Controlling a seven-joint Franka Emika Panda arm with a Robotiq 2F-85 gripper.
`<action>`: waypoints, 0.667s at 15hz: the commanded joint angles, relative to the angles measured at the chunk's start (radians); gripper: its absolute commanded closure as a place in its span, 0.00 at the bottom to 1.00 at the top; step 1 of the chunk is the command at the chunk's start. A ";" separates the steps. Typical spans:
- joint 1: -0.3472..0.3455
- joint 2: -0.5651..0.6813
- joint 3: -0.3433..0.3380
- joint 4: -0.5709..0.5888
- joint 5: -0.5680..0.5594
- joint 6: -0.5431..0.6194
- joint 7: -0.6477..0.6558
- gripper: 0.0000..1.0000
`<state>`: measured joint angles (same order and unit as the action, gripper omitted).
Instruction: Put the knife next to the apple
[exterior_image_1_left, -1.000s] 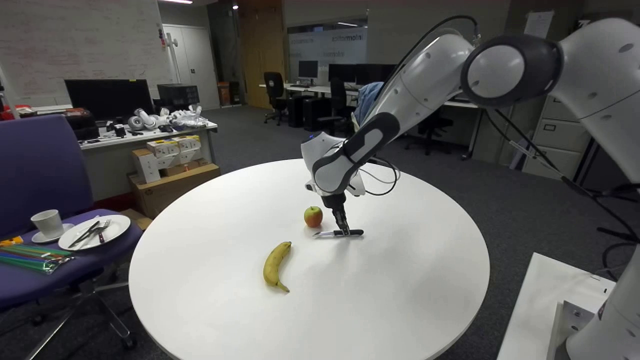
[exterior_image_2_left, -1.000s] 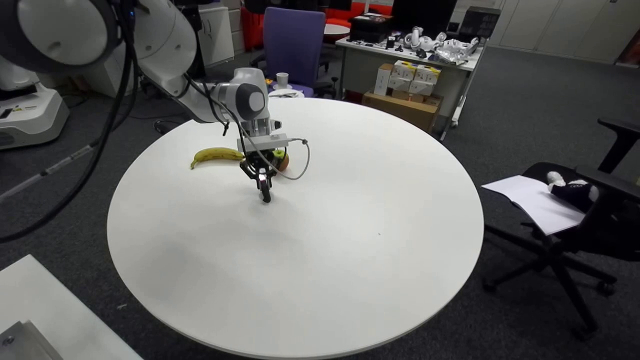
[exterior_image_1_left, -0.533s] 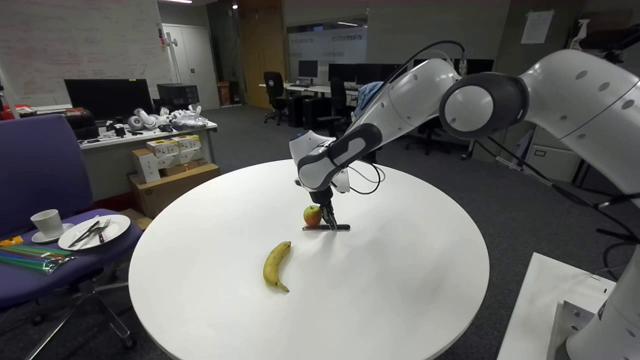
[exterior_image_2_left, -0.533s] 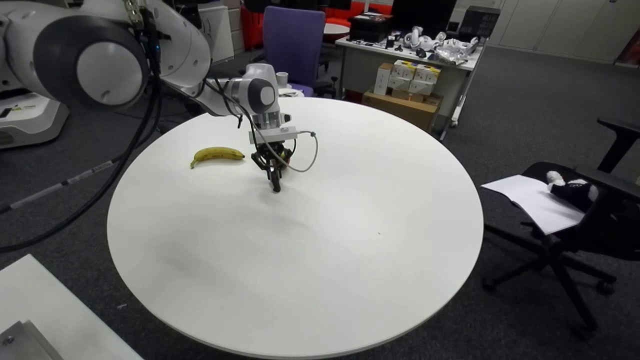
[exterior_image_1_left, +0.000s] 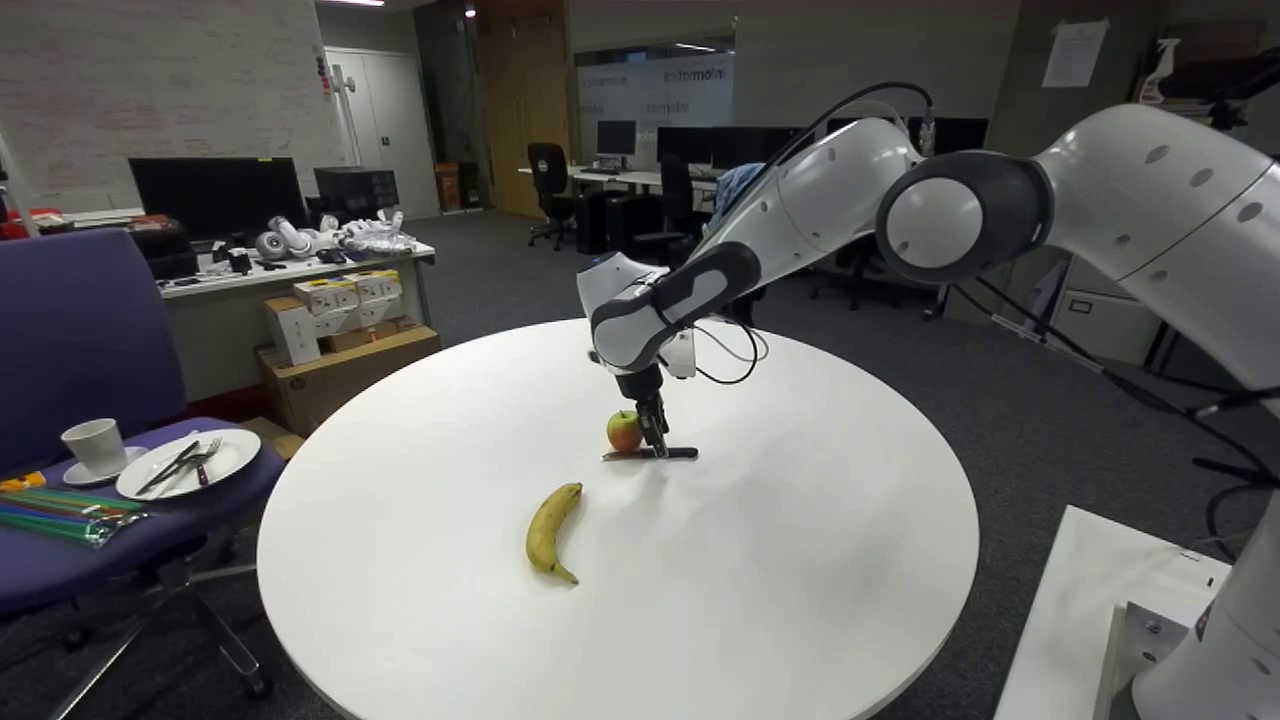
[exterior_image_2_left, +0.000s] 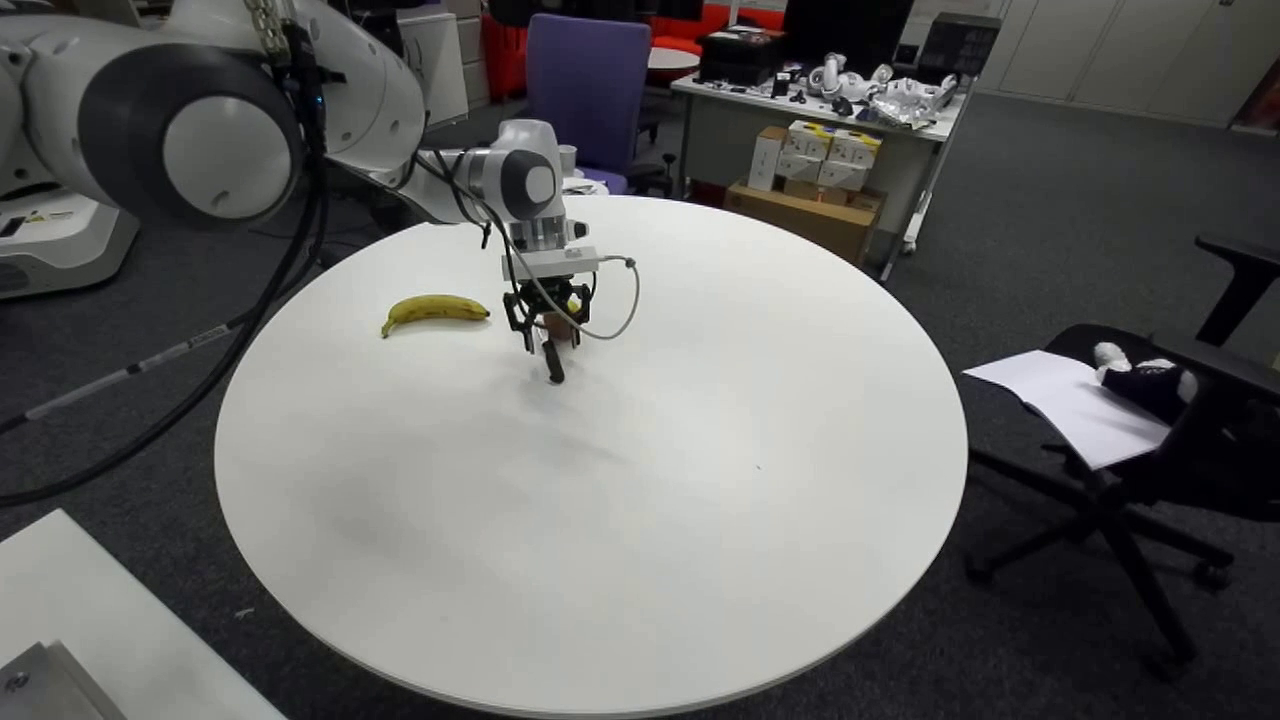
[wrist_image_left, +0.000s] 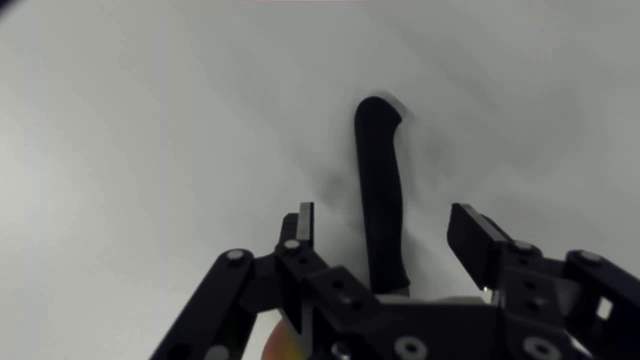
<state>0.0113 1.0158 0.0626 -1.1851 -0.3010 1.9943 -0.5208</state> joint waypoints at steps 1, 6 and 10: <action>-0.013 -0.199 0.001 -0.170 0.039 -0.038 0.042 0.00; -0.008 -0.403 -0.017 -0.297 0.101 -0.130 0.218 0.00; -0.027 -0.559 -0.054 -0.400 0.148 -0.210 0.367 0.00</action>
<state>0.0059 0.6155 0.0341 -1.4315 -0.1936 1.8150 -0.2416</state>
